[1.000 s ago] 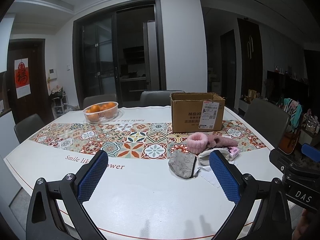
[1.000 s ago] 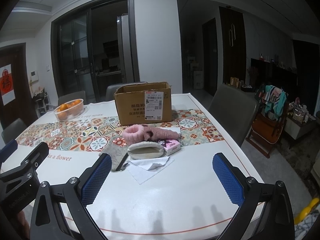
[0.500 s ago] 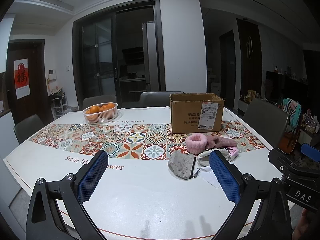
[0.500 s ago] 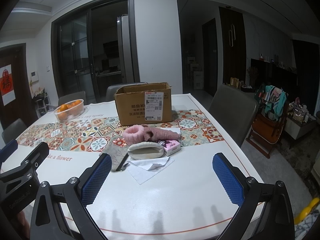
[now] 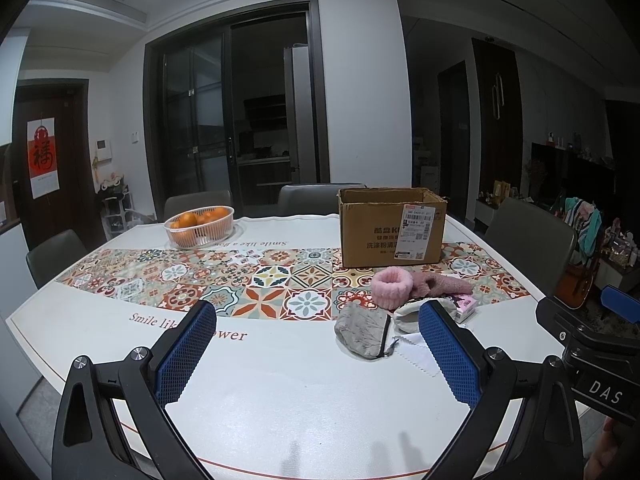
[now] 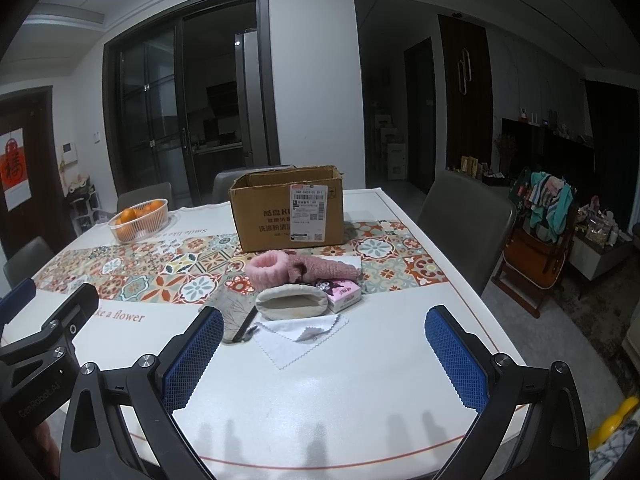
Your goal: Organize soft objects
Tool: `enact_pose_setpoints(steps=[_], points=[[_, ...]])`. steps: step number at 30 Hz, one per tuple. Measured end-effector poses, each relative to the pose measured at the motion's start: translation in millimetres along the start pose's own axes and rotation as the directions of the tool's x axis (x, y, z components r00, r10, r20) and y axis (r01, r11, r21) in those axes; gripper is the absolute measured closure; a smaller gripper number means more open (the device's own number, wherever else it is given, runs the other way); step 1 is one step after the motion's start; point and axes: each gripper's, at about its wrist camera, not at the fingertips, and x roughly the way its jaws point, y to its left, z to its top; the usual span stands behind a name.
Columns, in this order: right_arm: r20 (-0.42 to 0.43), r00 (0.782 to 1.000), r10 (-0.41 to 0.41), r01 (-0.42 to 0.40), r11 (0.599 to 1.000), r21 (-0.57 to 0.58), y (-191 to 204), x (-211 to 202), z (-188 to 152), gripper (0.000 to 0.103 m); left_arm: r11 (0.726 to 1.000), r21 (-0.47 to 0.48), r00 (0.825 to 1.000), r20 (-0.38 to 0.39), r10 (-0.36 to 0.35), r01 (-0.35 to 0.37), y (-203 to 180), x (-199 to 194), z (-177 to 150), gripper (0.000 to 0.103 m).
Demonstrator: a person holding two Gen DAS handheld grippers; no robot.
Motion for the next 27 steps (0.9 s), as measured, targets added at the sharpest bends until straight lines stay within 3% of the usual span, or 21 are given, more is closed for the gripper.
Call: enact_pose_setpoints(steps=[13, 27], points=[[-0.018, 1.000, 0.006, -0.006, 1.000, -0.002, 1, 1, 2, 0.000, 1.000, -0.004, 1.000, -0.018, -0.008, 0.008, 1, 4, 0, 0.000], [-0.097, 0.995, 0.014, -0.016, 1.000, -0.016, 2, 47, 0, 0.001, 0.999, -0.007, 0.993, -0.113, -0.035, 0.034, 0, 59, -15, 0.001]])
